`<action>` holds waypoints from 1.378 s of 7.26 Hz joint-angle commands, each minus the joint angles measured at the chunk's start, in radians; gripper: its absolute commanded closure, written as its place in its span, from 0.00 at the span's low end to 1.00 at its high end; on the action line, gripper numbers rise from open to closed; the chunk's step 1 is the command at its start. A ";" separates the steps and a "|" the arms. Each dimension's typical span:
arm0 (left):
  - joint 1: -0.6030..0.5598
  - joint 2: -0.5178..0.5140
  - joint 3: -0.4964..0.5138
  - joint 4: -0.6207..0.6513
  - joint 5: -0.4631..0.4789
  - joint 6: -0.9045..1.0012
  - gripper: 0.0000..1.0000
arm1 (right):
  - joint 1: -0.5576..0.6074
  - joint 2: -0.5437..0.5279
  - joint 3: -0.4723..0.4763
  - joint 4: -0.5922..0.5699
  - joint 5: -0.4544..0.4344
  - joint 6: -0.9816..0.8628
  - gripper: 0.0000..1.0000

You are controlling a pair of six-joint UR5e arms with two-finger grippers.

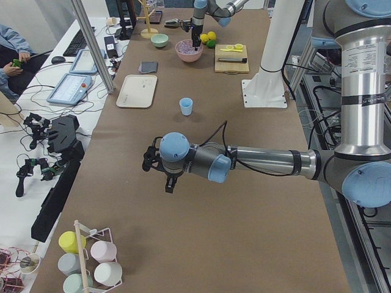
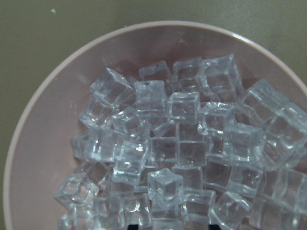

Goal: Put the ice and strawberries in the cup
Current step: 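Grasp a third ice cube with the right gripper and lift it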

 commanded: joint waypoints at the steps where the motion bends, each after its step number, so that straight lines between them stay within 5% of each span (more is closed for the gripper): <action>1: 0.000 0.000 -0.002 -0.001 0.001 0.000 0.02 | -0.008 0.002 -0.009 0.002 -0.001 0.024 0.44; 7: -0.001 0.000 -0.002 -0.001 0.001 0.000 0.02 | -0.025 -0.001 -0.012 0.002 -0.006 0.028 0.55; 9: -0.001 0.000 0.000 -0.001 -0.001 0.000 0.02 | -0.023 0.005 0.000 0.002 0.003 0.027 1.00; 10: 0.000 0.000 0.000 -0.001 0.001 0.000 0.02 | -0.020 0.006 0.014 0.002 0.000 0.027 1.00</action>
